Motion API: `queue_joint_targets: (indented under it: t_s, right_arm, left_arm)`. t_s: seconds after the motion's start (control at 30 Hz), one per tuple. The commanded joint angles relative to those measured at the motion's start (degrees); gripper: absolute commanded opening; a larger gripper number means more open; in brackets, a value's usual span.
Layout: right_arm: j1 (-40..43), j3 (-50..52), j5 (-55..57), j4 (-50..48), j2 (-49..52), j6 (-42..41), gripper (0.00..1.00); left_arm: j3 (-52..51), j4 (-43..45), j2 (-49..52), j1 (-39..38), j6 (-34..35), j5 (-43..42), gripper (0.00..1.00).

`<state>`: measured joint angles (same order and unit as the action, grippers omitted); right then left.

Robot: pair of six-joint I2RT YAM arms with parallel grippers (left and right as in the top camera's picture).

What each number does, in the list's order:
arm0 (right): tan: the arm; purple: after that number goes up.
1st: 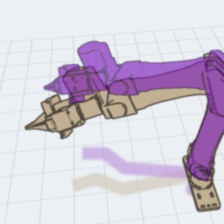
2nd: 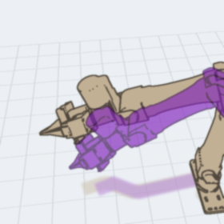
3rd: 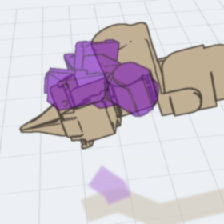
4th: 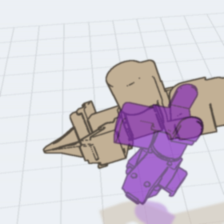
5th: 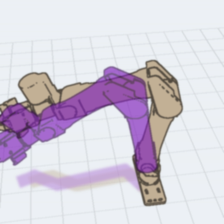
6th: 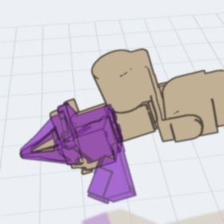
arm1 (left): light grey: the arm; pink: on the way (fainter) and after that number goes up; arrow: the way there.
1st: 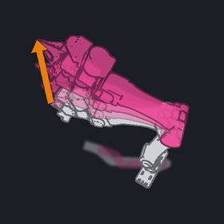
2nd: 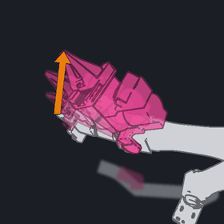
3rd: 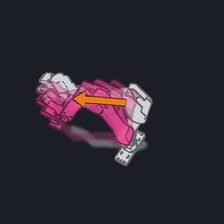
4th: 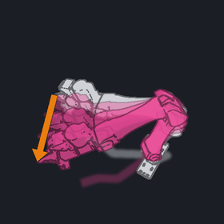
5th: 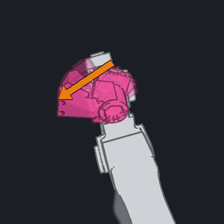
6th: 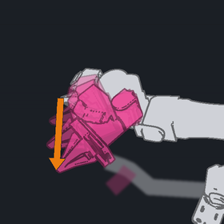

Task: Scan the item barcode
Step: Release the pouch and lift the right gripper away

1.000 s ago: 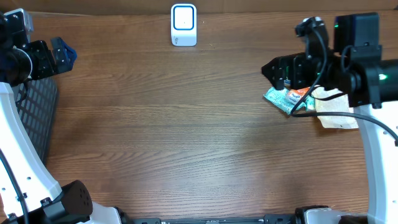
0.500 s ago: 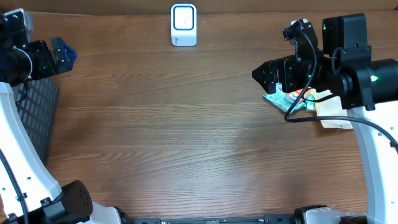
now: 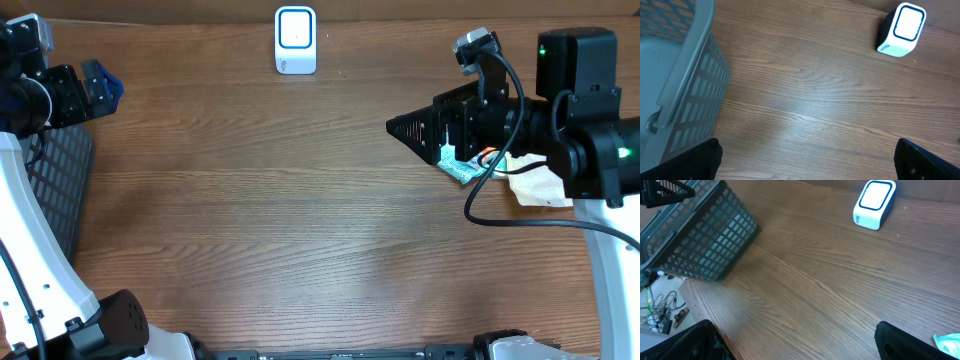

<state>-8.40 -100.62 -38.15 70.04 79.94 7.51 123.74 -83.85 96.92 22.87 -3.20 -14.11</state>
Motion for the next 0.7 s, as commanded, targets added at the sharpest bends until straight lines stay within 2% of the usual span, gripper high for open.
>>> queue_joint_targets:
  t_s: [0.0, 0.43, 0.57, 0.67]
  right_arm:
    - [-0.33, -0.70, 0.09, 0.02, -0.42, 0.02, 1.00]
    - [-0.22, -0.46, 9.29, 0.28, -2.23, 3.50, 1.00]
    - [-0.22, 3.67, 14.23, -6.91, -5.97, 3.50, 1.00]
    - [-0.22, 11.96, 15.82, -18.62, -13.09, 5.75, 1.00]
  left_arm:
    - [0.15, 0.04, 0.20, -0.39, -0.66, 0.13, 1.00]
    - [0.15, 0.04, 0.20, -0.39, -0.66, 0.15, 1.00]
    - [0.15, 0.04, 0.20, -0.39, -0.66, 0.13, 1.00]
    - [0.15, 0.04, 0.20, -0.39, -0.66, 0.13, 1.00]
